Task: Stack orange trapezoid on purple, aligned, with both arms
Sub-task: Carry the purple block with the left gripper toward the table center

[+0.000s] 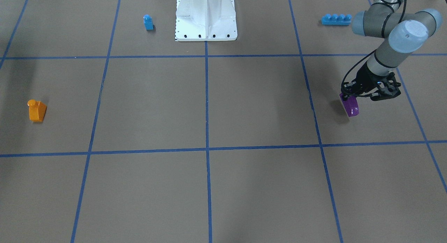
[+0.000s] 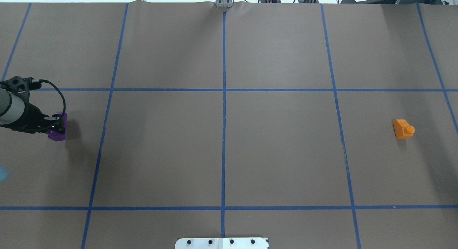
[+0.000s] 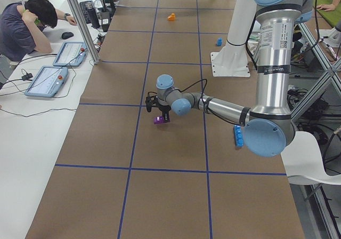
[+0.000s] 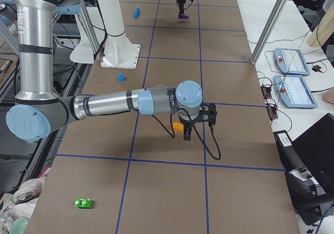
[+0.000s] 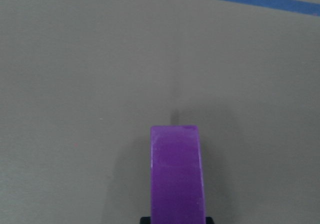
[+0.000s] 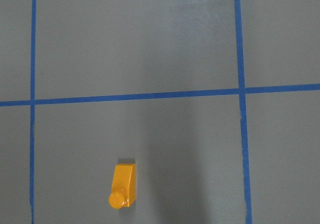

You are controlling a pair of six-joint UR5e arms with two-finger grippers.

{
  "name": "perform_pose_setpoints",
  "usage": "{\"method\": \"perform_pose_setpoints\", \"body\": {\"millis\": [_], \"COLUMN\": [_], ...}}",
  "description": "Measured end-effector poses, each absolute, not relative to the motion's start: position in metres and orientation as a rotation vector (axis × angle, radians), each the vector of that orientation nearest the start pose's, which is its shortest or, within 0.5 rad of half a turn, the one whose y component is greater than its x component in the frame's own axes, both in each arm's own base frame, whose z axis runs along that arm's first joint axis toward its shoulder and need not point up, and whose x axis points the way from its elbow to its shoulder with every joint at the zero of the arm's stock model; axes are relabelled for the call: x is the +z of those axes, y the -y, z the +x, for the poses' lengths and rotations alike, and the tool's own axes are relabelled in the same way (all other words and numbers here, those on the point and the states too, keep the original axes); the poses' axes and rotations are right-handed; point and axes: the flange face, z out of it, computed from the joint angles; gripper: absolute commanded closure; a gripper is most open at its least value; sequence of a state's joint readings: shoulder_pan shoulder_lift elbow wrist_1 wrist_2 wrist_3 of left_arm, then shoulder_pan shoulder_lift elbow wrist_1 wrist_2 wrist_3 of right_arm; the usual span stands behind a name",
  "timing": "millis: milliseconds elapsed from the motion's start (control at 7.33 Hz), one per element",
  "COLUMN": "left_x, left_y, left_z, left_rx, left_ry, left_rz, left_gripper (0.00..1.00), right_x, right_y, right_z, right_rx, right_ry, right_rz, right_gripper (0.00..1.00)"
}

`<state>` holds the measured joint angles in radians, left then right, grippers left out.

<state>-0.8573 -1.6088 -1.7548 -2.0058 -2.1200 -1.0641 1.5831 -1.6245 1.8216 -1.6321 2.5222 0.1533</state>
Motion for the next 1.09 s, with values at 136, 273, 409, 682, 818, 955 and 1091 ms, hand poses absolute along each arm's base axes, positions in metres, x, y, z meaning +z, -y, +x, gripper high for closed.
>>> {"method": "perform_pose_setpoints", "body": {"millis": [136, 273, 409, 682, 818, 955, 1091], "left_x": [0.463, 0.408, 0.343, 0.234, 0.197, 0.173, 0.156], "left_y": [0.477, 0.499, 0.515, 0.523, 0.518, 0.512, 0.51], "left_z": [0.305, 0.33, 0.361, 0.443, 0.486, 0.521, 0.55], "left_rx": [-0.144, -0.133, -0.105, -0.024, 0.007, 0.028, 0.044], "left_ry": [-0.84, -0.85, -0.865, -0.887, -0.878, -0.866, -0.855], "left_rz": [0.002, 0.013, 0.022, 0.054, 0.091, 0.117, 0.121], "left_gripper": [1.0, 1.0, 1.0, 1.0, 1.0, 1.0, 1.0], "right_x": [0.553, 0.553, 0.553, 0.553, 0.552, 0.549, 0.545], "right_y": [0.468, 0.468, 0.468, 0.468, 0.469, 0.472, 0.475], "right_z": [0.058, 0.058, 0.058, 0.058, 0.058, 0.058, 0.058], "right_rx": [0.087, 0.088, 0.089, 0.097, 0.105, 0.11, 0.115], "right_ry": [0.957, 0.958, 0.96, 0.964, 0.963, 0.963, 0.963], "right_rz": [0.059, 0.059, 0.058, 0.052, 0.05, 0.051, 0.054], "right_gripper": [0.0, 0.0, 0.0, 0.0, 0.0, 0.0, 0.0]}}
